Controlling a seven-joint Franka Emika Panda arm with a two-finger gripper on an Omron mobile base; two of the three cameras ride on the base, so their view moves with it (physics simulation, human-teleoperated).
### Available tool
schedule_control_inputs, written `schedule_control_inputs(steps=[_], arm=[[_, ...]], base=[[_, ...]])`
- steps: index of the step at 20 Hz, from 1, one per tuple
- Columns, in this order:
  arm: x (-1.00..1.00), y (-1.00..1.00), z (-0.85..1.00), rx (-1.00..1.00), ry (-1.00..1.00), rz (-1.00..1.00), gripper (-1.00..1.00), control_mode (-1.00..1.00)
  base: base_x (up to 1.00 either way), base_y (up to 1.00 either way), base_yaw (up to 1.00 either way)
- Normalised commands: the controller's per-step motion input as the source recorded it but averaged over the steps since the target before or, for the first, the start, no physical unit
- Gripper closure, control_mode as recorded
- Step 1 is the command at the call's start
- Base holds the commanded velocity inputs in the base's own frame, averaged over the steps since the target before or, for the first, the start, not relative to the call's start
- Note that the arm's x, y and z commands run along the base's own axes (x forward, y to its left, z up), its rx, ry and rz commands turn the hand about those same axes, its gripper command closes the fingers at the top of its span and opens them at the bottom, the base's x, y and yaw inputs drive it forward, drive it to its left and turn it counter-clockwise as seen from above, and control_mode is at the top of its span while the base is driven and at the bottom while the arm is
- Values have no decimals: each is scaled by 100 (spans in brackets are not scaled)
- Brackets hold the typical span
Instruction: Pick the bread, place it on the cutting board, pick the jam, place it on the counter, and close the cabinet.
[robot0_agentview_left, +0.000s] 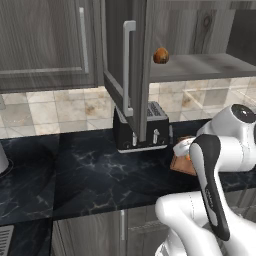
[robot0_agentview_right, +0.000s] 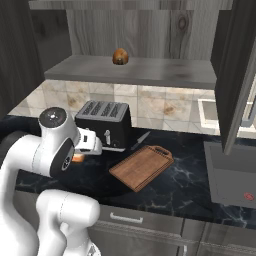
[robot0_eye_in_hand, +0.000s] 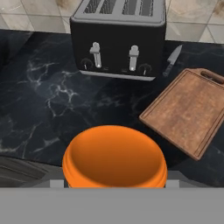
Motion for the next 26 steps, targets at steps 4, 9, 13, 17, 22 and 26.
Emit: schedule_control_inputs(steps=[4,9,13,17,22,26], arm=[[29,5,-29,-2,-5,0,100,-100],[21,0,-30,-2,-9,0,100,-100],[13,0,-38,-2,-10,0,100,-100],[13,0,-42,-2,-9,0,100,-100],[13,0,-30,-3,-12,0,100,-100],[8,0,-32,-2,-12,0,100,-100]], base=[[0,0,0],[0,0,0],[0,0,0],[0,0,0],[0,0,0],[0,0,0]])
